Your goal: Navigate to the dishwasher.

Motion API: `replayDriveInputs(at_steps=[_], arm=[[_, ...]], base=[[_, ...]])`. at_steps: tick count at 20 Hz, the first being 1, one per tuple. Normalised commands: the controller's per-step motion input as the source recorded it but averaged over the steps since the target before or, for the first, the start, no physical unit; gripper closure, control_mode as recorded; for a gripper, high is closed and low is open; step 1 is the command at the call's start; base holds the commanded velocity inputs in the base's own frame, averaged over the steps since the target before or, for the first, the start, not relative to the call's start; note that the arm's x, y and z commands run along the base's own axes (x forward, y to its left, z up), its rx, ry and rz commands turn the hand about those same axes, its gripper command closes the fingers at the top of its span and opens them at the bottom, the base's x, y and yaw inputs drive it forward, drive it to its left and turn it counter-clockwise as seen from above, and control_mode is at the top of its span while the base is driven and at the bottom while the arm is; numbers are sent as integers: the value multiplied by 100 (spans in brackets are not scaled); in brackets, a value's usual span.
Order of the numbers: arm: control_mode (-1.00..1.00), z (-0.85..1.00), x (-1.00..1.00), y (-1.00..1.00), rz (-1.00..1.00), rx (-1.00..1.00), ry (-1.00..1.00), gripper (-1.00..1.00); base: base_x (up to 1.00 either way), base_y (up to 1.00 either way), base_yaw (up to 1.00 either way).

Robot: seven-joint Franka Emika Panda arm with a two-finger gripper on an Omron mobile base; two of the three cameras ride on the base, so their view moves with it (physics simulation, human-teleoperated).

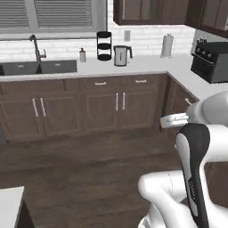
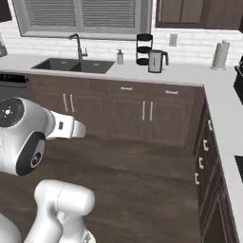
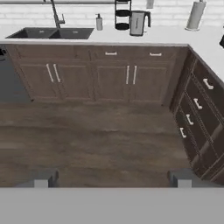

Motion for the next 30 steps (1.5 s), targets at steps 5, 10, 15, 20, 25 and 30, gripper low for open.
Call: replayDriveInputs(at_steps=[5, 10, 15, 20, 25, 30], arm=[[100, 0, 0, 0, 0, 0, 0, -100], [100, 0, 0, 0, 0, 0, 0, -100], [100, 0, 0, 0, 0, 0, 0, -100], [100, 0, 0, 0, 0, 0, 0, -100], [100, 0, 0, 0, 0, 0, 0, -100], [100, 0, 0, 0, 0, 0, 0, -100]], base=[[0, 0, 100], [9, -19, 95], [67, -100, 44], [90, -100, 26], [100, -100, 13], [100, -100, 9]])
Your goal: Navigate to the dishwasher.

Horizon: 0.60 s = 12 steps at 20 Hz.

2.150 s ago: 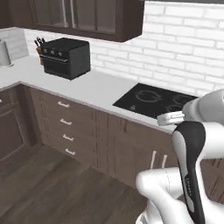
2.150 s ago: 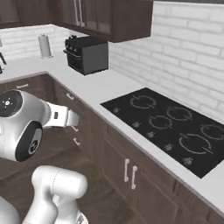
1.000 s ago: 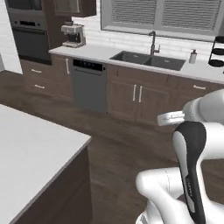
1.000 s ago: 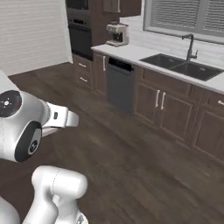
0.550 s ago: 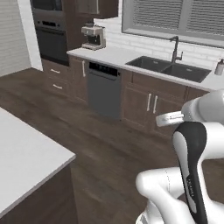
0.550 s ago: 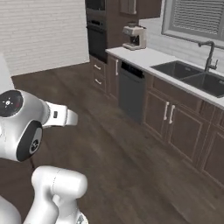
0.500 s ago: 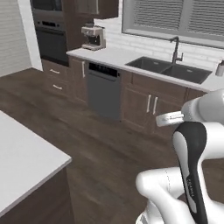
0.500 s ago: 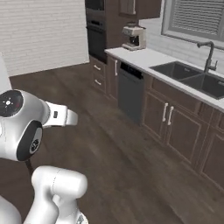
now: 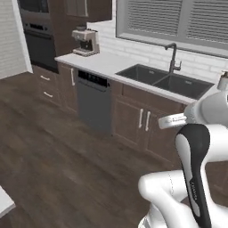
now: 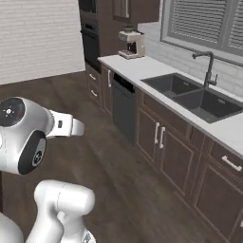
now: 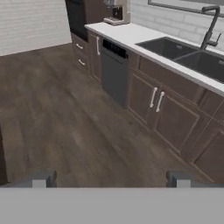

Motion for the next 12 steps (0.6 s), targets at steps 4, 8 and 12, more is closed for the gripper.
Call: replayDriveInputs(at_steps=[4, 8, 12], arm=[[100, 0, 0, 0, 0, 0, 0, -100], [100, 0, 0, 0, 0, 0, 0, -100], [100, 0, 0, 0, 0, 0, 0, -100]], base=[[100, -98, 1], [100, -49, -4], [100, 21, -34]])
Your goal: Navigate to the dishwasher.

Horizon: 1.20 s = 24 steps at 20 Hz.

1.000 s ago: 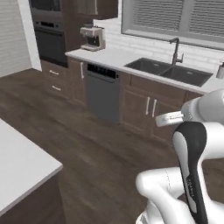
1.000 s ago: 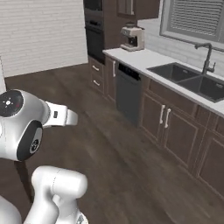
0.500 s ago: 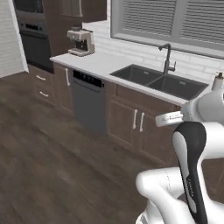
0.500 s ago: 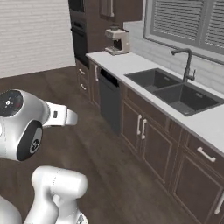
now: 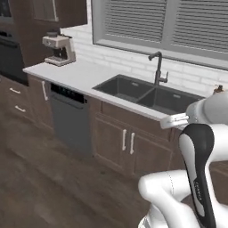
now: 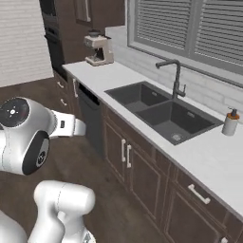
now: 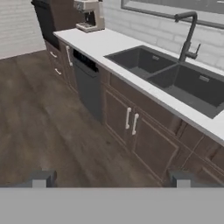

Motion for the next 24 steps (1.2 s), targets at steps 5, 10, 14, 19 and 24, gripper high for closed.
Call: replayDriveInputs(at_steps=[5, 10, 14, 19, 24], arm=[[100, 0, 0, 0, 0, 0, 0, -100], [100, 0, 0, 0, 0, 0, 0, -100], [100, 0, 0, 0, 0, 0, 0, -100], [100, 0, 0, 0, 0, 0, 0, -100], [100, 0, 0, 0, 0, 0, 0, -100]], base=[[100, 64, -52], [87, 76, -52], [90, 71, -52], [82, 76, -50], [25, 99, -39]])
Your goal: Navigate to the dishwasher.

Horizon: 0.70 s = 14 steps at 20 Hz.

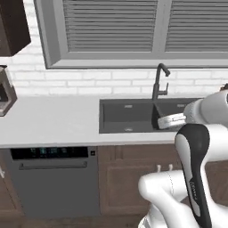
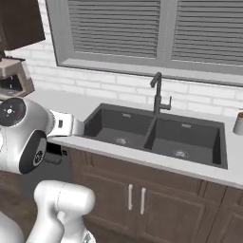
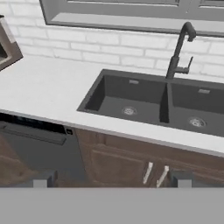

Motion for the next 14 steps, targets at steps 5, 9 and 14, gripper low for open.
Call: replayDriveInputs(at_steps=[5, 9, 14], arm=[[100, 0, 0, 0, 0, 0, 0, -100], [100, 0, 0, 0, 0, 0, 0, -100], [100, 0, 0, 0, 0, 0, 0, -100]], base=[[0, 100, -29], [0, 100, -30], [50, 100, -29]])
